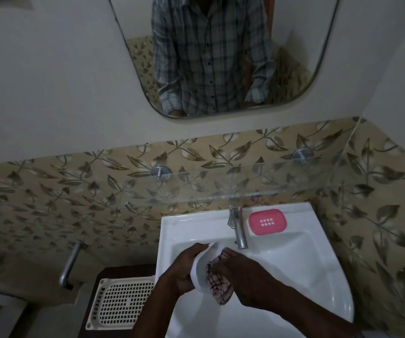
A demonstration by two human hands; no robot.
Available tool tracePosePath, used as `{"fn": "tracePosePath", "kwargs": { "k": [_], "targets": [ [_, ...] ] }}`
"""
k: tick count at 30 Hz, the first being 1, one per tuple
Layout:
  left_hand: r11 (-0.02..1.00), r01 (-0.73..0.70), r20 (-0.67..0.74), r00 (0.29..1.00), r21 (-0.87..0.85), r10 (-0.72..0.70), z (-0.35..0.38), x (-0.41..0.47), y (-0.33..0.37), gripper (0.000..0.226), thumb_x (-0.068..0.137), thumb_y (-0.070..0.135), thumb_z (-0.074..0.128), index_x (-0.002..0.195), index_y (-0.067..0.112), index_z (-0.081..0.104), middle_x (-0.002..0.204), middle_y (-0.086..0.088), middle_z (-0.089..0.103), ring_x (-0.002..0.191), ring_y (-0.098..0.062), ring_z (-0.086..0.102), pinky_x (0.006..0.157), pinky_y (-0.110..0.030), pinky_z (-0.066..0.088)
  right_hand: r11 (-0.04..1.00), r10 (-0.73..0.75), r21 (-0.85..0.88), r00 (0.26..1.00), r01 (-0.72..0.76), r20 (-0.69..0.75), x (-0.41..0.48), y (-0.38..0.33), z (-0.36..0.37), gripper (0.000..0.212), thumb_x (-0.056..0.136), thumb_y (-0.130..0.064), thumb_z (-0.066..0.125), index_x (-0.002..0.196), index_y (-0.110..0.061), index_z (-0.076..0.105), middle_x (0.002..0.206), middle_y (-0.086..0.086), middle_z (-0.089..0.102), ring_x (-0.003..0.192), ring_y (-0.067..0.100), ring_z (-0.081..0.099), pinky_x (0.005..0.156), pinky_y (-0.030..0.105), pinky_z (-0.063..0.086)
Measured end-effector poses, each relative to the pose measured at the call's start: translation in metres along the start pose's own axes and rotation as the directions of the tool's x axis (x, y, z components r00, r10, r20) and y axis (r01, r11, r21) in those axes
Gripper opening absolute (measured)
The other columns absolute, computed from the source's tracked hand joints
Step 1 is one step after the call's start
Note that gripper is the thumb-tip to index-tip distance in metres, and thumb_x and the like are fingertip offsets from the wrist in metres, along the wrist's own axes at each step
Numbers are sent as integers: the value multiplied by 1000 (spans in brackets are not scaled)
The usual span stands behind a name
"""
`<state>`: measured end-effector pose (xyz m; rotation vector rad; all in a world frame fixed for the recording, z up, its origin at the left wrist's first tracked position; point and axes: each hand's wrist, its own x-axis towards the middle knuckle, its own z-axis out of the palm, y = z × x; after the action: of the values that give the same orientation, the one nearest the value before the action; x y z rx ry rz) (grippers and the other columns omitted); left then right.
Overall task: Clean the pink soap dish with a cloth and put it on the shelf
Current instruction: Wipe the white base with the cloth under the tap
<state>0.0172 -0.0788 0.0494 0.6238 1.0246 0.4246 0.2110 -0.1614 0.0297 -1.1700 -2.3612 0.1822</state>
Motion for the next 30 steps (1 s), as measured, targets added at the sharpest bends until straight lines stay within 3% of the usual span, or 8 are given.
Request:
{"fn": "tracePosePath", "kwargs": {
  "k": [4, 8, 13, 16, 19, 23, 26, 30],
  "targets": [
    [998, -62, -146, 987, 12, 63, 14, 4, -14, 27, 95, 24, 62, 108, 6, 77, 104, -19, 76, 91, -31, 73, 78, -37, 60, 824, 378, 390, 911, -411, 162, 15, -33, -7, 34, 74, -19, 58, 106, -28, 66, 92, -2, 74, 85, 15, 71, 76, 29, 53],
    [957, -246, -161, 950, 150, 269, 27, 6, -19, 24, 96, 29, 60, 113, 23, 77, 118, -11, 75, 102, -21, 74, 82, -29, 59, 164, 736, 736, 579, -657, 352, 40, -38, -18, 19, 69, -19, 63, 84, -12, 73, 77, 4, 77, 70, 17, 74, 71, 43, 62],
    [726, -591, 32, 783, 352, 622, 28, 0, -21, 60, 91, 50, 50, 147, 28, 46, 145, 3, 58, 133, -15, 57, 107, -37, 47, -563, 705, 783, 342, -264, 622, 53, -29, -33, 29, 85, 2, 56, 111, 1, 67, 107, 25, 73, 95, 40, 70, 89, 54, 55],
    [747, -582, 62, 800, 321, 596, 31, -3, -20, 60, 92, 50, 51, 148, 28, 46, 144, 2, 59, 133, -17, 56, 104, -33, 50, -721, 650, 693, 352, 7, 673, 53, -20, -40, 38, 88, 1, 50, 125, 6, 58, 125, 31, 61, 104, 41, 62, 96, 52, 49],
    [928, -372, -8, 928, 2, 372, 32, -3, -9, 45, 97, 42, 55, 134, 19, 63, 134, -14, 65, 119, -30, 65, 93, -40, 55, -373, 868, 926, 330, -61, 371, 44, -19, -46, 26, 89, 1, 58, 112, -4, 69, 110, 23, 73, 94, 38, 71, 76, 44, 60],
    [991, -38, 87, 995, -125, 49, 19, -3, 3, 35, 97, 11, 49, 122, -8, 66, 121, -31, 64, 101, -43, 66, 85, -51, 54, 900, 402, 365, 782, -240, -477, 17, -2, -51, 34, 82, -7, 65, 108, -27, 72, 104, -3, 77, 102, 14, 66, 98, 15, 47],
    [994, 14, 86, 996, -111, -5, 23, -1, 6, 40, 100, 18, 48, 130, -4, 63, 109, -18, 75, 97, -30, 75, 80, -41, 61, 954, -157, -272, 981, 122, -111, 14, 16, -47, 31, 83, -7, 63, 111, -13, 72, 118, 5, 71, 119, 21, 60, 113, 45, 38],
    [988, -154, -22, 988, 6, 154, 29, 7, 9, 28, 102, 19, 50, 117, 3, 69, 103, -16, 77, 89, -28, 76, 73, -37, 61, 971, 171, -144, 975, -191, -140, 20, 11, -24, 33, 70, -8, 64, 100, -18, 73, 100, 0, 75, 99, 20, 69, 103, 52, 49]
  ]
}}
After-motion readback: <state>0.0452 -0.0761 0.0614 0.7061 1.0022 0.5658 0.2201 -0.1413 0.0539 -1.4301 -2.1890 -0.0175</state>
